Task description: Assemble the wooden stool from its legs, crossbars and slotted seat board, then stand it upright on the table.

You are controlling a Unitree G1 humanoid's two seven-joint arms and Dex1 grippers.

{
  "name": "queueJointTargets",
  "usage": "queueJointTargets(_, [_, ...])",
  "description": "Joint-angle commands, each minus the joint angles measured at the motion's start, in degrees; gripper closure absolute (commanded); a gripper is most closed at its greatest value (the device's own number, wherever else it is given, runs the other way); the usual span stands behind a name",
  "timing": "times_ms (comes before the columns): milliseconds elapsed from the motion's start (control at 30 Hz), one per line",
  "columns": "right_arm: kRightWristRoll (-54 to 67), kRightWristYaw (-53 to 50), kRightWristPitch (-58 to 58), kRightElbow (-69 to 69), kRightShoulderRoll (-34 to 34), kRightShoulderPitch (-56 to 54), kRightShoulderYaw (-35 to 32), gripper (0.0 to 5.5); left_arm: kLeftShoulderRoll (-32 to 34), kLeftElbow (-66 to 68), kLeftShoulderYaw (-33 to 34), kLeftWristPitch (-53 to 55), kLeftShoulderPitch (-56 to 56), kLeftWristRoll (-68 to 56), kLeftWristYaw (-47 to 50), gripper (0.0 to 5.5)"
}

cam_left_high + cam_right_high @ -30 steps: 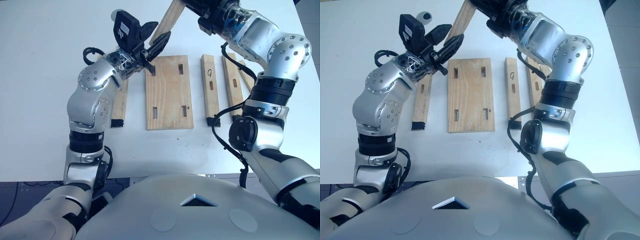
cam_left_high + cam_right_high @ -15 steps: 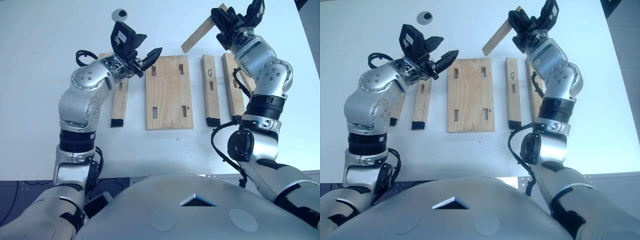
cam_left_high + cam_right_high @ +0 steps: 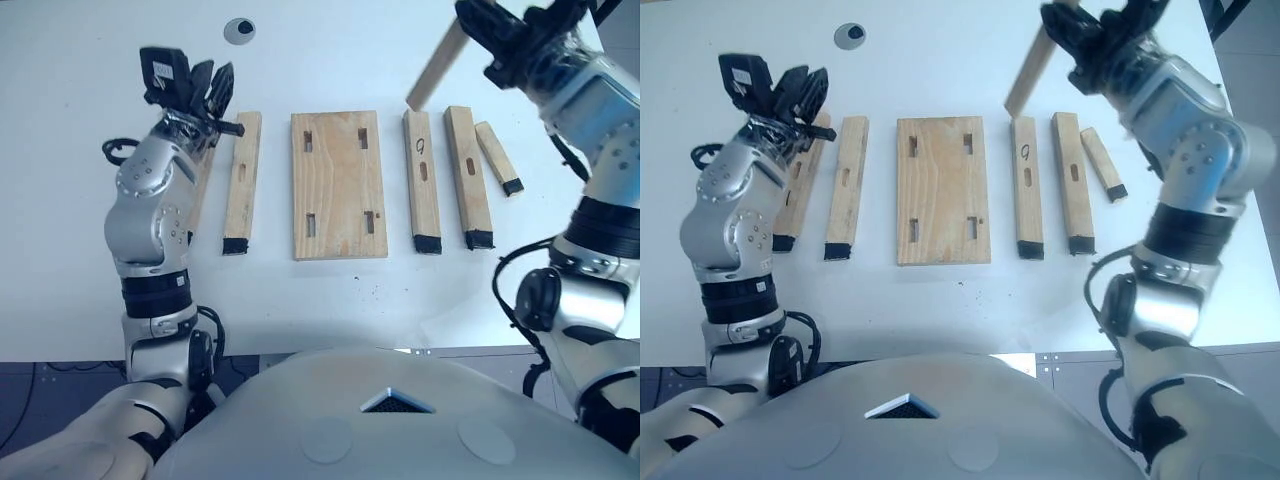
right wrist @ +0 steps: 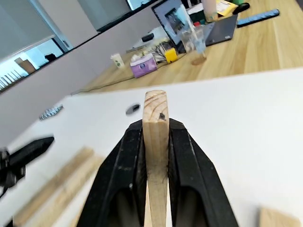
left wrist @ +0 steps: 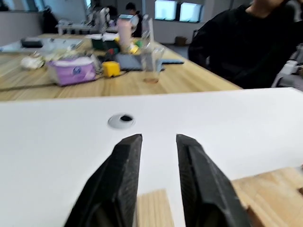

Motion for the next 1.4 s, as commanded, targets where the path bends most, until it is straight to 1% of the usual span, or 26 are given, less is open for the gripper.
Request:
queueJointTargets(33, [-1.62, -0.8, 2.69, 1.99, -6.8, 1.68, -4.68, 5.1, -1.98, -2.15, 0.43, -1.53, 3.89, 1.07, 2.43, 4.93])
queueJointTargets(133, [-1.89, -4.49, 4.15, 1.98, -5.24, 5.37, -8.44, 5.1, -1.69, -1.83, 1.8, -2.35, 4.68, 1.16, 2.94, 5.44])
queueJointTargets(200, [-0.13, -7.6, 6.08, -1.08, -1.83, 9.54, -11.45, 5.1, -1.63, -1.46, 2.36, -2.69, 4.52, 1.28, 3.14, 5.5])
queueJointTargets(333, [1.24, -12.07, 6.93, -5.37, 4.46, 14.79, -14.18, 5.1, -1.57, -1.93, 2.36, -2.72, 5.42, 1.91, 3.3, 5.5])
queueJointTargets(467, [0.39, -13.99, 4.0, -6.8, 6.76, 16.34, -14.98, 5.1, -0.94, -1.87, 2.27, -2.38, 5.34, 2.02, 2.69, 5.5])
queueJointTargets(567, [-2.65, -12.81, -1.59, -8.93, 6.51, 19.45, -12.45, 5.1, -0.62, -1.92, 2.07, -2.18, 5.09, 2.04, 2.19, 5.5])
queueJointTargets(700, [-4.97, -12.97, -7.27, -12.14, 9.8, 25.96, -9.25, 5.1, -0.42, -1.51, 1.53, -2.0, 4.78, 2.11, 1.49, 5.5])
queueJointTargets(833, [-11.19, -12.41, -15.69, -14.33, 9.79, 31.91, -3.04, 5.1, -0.16, -1.11, 0.72, -1.7, 4.1, 2.36, 0.87, 5.5])
queueJointTargets(933, [-15.2, -11.53, -22.05, -14.08, 10.34, 37.6, 0.32, 5.1, 0.29, -1.18, 0.41, -1.19, 4.07, 2.29, 0.46, 5.5])
queueJointTargets(1000, [-18.5, -10.01, -26.74, -13.51, 9.7, 41.43, 4.0, 5.1, 0.9, -1.33, 0.59, -0.82, 4.25, 2.17, 0.15, 5.5])
queueJointTargets(1100, [-23.09, -7.3, -33.03, -11.3, 7.58, 45.83, 7.78, 5.1, 1.21, -0.71, 0.25, -0.45, 3.31, 2.22, -0.19, 5.5])
queueJointTargets(1200, [-25.36, -4.59, -35.31, -7.94, 5.95, 47.11, 9.9, 5.1, 0.68, -0.19, -0.21, -0.77, 3.13, 2.51, 0.08, 5.5])
queueJointTargets(1367, [-26.05, -1.59, -36.42, -4.7, 3.43, 44.96, 10.79, 5.1, -0.02, 1.04, 0.07, -1.91, 3.07, 2.53, 0.97, 5.5])
queueJointTargets(1400, [-26.26, -0.98, -36.78, -4.11, 2.85, 44.44, 10.98, 4.74, -0.19, 1.31, 0.1, -2.2, 3.11, 2.57, 1.14, 5.5])
